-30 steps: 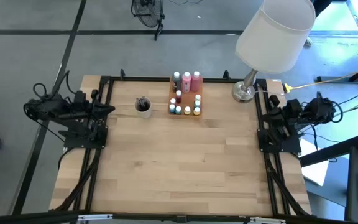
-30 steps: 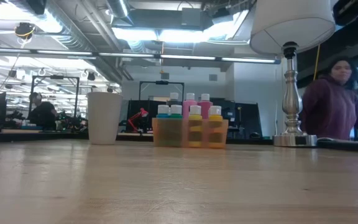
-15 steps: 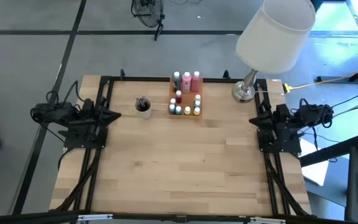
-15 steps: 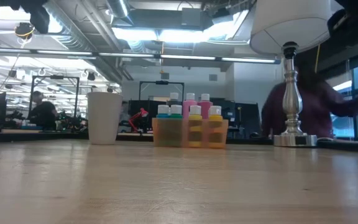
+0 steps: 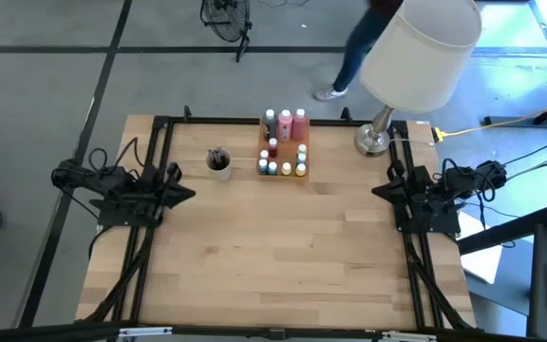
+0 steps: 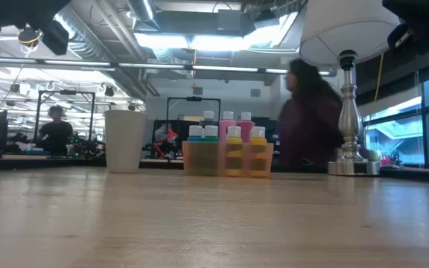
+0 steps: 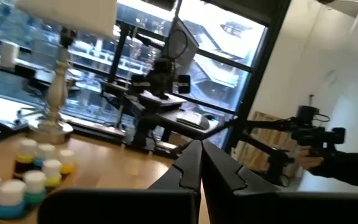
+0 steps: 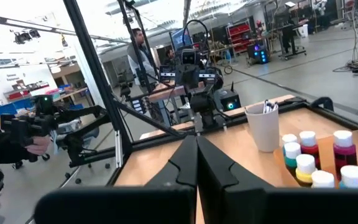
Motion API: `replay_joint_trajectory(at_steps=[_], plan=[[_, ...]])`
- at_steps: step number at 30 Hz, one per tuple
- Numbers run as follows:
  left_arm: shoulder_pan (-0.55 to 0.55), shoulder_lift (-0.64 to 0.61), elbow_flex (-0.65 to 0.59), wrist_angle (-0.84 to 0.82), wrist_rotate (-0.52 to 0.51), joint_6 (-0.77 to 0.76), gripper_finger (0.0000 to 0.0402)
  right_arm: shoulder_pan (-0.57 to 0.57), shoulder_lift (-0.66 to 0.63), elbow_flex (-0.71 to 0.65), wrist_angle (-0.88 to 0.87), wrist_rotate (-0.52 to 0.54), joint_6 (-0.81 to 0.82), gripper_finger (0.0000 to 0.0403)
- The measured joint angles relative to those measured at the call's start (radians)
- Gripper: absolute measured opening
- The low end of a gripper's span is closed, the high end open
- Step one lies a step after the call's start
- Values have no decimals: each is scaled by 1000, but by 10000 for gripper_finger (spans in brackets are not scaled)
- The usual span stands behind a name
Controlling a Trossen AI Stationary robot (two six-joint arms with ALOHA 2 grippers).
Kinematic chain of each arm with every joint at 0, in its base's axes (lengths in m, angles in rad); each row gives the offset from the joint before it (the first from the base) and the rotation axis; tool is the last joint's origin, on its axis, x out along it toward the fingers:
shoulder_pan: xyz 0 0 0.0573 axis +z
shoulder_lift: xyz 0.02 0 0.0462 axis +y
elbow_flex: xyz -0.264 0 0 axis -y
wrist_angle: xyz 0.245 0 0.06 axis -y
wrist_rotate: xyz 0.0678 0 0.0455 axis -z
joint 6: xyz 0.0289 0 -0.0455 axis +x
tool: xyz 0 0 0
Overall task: Pick & Place Paint Supplies
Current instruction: Return to Home Position
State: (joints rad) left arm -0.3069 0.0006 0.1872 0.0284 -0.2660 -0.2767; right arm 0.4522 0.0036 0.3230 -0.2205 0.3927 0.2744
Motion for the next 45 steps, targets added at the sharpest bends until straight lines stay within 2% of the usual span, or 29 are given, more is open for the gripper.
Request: replay_joint_trajectory(at_steps=[7, 18, 24, 35, 39, 45], plan=[[0, 0, -111, 137, 36, -15, 2, 0, 0, -60, 52, 0, 19, 0], [0, 0, -176, 177, 80, -25, 2, -2, 0, -111, 74, 19, 33, 0], [1, 0, -179, 180, 86, -11, 2, -3, 0, -161, 101, 52, 32, 0], [1, 1, -179, 140, 86, -6, 2, -64, 0, -262, 192, 42, 37, 0], [1, 1, -179, 137, 85, -7, 2, -89, 0, -312, 290, -12, 13, 0], [3, 1, -179, 127, 80, -8, 1, -141, 3, -315, 285, -54, -14, 0]])
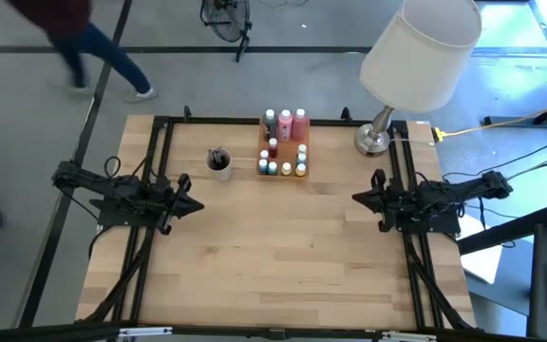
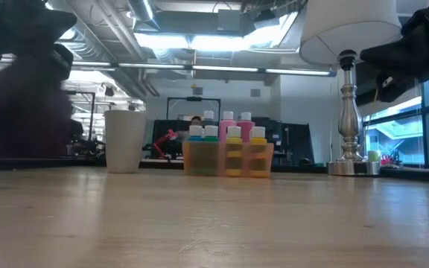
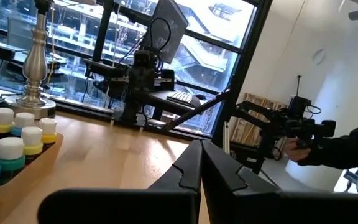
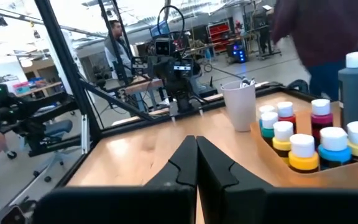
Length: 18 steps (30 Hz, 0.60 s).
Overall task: Pick & Place Paint Supplies
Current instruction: Return to Home Position
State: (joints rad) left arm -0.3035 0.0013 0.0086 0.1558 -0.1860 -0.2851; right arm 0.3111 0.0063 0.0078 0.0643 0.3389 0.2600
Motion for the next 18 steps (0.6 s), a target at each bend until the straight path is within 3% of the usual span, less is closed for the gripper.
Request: replay_joint_trajectory(at_steps=[7, 13, 18], plan=[[67, 0, 0, 0, 7, 54, 1, -74, 0, 0, -10, -55, -35, 0], [164, 0, 0, -6, 145, 36, 1, -127, 2, 1, -30, -195, -34, 0], [228, 0, 0, -15, 195, 17, 1, -148, 30, 2, -37, -232, -32, 0]])
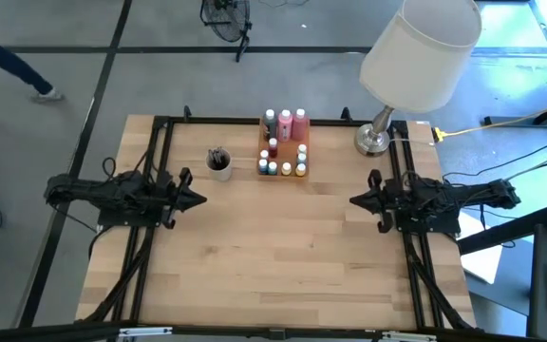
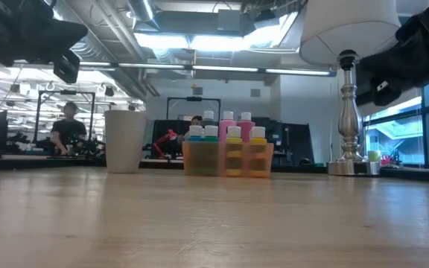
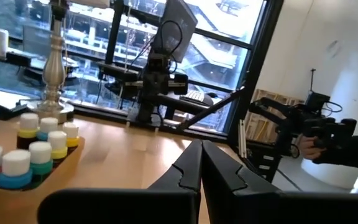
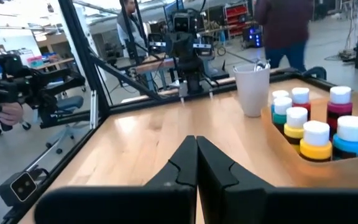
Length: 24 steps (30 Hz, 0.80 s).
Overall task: Pick & Place Paint Supplies
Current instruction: Return to Home Position
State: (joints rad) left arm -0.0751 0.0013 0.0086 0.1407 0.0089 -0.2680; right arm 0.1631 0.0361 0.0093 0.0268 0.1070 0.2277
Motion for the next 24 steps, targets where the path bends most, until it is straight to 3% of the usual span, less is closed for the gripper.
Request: replay_joint_trajectory(at_steps=[6, 24], plan=[[38, 0, 0, -19, 45, -43, 2, -14, 24, 0, 0, 1, 32, 0], [40, 0, 0, -18, 47, -89, 2, -15, 24, 0, 7, 28, 99, 1]])
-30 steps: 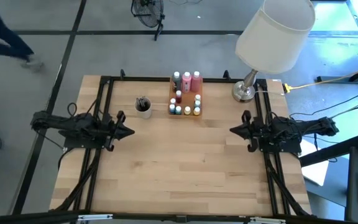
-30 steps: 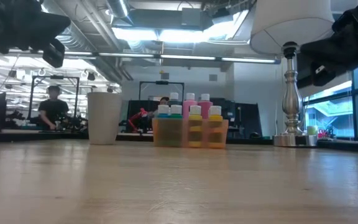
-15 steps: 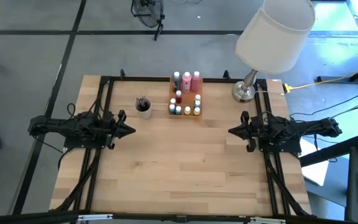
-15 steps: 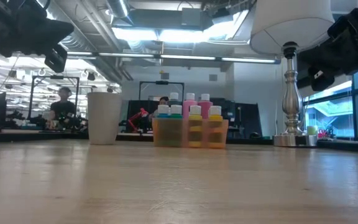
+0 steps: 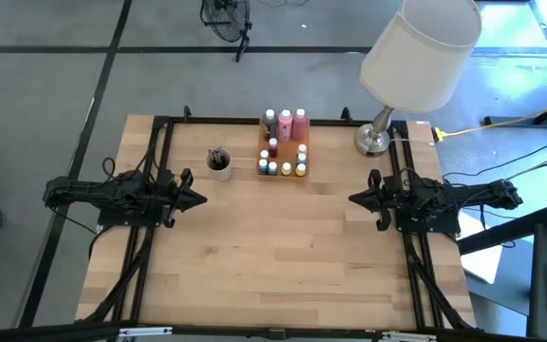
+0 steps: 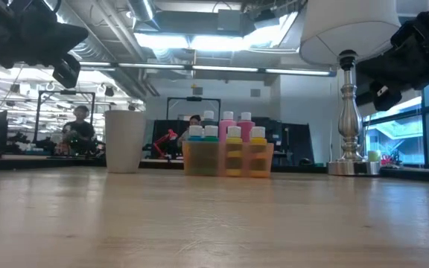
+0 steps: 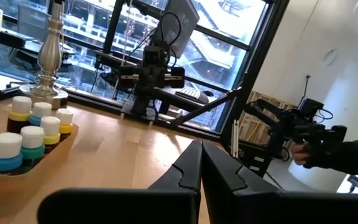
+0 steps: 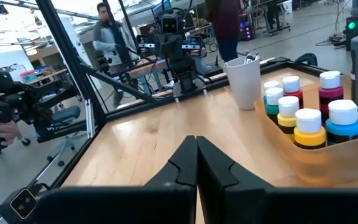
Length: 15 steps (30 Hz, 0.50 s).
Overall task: Pick & Place Paint Supplies
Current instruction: Return to Home Position
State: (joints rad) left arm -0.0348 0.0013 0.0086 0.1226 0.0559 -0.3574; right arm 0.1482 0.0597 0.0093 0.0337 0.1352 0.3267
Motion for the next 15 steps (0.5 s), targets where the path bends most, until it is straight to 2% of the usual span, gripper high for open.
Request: replay_joint_trajectory(at_steps=[7, 15], plan=[[0, 0, 0, -41, -13, 1, 2, 0, 0, 0, 0, -5, -21, 1], [0, 0, 0, -45, -88, 10, 2, 0, 0, 0, 0, -5, -37, 1]])
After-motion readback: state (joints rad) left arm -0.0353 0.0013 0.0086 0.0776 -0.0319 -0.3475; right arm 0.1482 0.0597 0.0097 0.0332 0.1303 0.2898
